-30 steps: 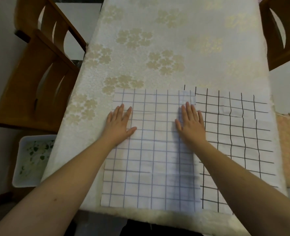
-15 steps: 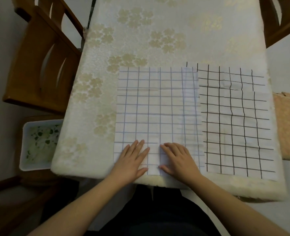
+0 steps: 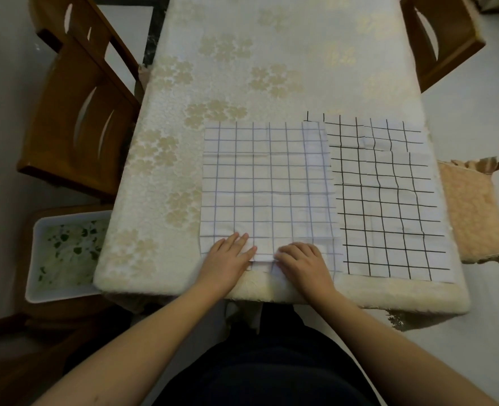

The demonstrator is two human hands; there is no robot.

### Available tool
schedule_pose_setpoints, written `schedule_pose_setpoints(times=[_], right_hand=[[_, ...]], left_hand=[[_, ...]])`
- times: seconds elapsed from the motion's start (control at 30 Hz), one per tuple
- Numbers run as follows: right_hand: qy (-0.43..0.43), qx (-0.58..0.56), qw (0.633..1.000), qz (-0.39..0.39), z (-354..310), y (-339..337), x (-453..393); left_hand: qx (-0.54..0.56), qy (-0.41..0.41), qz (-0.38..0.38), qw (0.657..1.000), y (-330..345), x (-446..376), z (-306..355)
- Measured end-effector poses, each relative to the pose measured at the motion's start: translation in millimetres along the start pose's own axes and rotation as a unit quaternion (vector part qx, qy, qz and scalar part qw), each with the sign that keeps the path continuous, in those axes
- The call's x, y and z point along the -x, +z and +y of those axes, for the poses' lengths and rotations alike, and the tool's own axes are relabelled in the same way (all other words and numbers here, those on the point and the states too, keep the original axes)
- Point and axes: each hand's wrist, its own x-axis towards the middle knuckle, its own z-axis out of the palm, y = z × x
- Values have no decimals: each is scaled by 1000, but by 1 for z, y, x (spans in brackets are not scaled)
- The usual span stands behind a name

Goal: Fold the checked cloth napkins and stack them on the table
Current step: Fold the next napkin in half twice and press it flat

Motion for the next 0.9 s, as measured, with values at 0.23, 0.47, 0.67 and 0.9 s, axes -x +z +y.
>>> schedule_pose_setpoints(times=[0.23, 0.47, 0.67, 0.9], right_hand=[[18, -10, 1000, -16, -1, -34, -9], [74, 19, 992, -100, -5, -60, -12], [149, -38, 988, -17, -3, -103, -36], [211, -115, 971, -11, 25, -134, -71]], left_hand=[[74, -1, 112, 991, -33, -1, -7], [111, -17, 36, 993, -87, -14, -17], [127, 19, -11, 992, -113, -9, -48], [216, 57, 58, 973, -111, 9, -95]])
